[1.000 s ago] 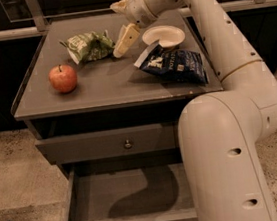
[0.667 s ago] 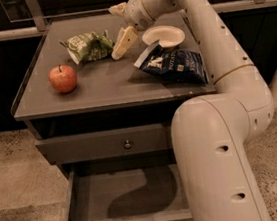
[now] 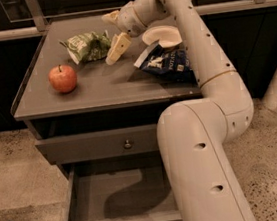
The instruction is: Place green jalapeno chip bag into middle drawer
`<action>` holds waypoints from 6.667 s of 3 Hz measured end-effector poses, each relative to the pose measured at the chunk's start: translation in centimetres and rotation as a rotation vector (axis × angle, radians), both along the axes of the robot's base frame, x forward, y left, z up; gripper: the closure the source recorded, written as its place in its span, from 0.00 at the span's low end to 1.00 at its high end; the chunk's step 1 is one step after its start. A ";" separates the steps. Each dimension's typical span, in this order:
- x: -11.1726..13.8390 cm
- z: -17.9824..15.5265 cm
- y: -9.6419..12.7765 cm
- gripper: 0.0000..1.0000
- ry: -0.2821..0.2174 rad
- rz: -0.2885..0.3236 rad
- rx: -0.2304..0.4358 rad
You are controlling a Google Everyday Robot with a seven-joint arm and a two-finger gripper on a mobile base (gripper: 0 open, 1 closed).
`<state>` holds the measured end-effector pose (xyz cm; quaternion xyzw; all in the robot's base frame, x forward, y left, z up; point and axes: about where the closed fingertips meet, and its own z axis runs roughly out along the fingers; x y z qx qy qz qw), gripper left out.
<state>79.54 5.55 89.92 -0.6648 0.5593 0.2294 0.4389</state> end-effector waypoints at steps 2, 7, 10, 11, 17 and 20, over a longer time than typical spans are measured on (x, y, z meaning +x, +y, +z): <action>-0.7 -1.9 2.3 0.00 0.044 0.062 -0.012; -0.7 -1.9 2.4 1.00 0.045 0.063 -0.012; -2.0 1.4 2.7 1.00 0.003 0.060 -0.110; -3.9 2.7 2.3 1.00 0.028 0.073 -0.180; -21.9 20.4 -12.7 1.00 -0.184 -0.072 0.043; -23.2 18.9 -11.8 1.00 -0.187 -0.083 0.056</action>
Offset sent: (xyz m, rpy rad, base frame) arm 0.0330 0.0170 -0.0050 -0.0281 0.0713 0.1020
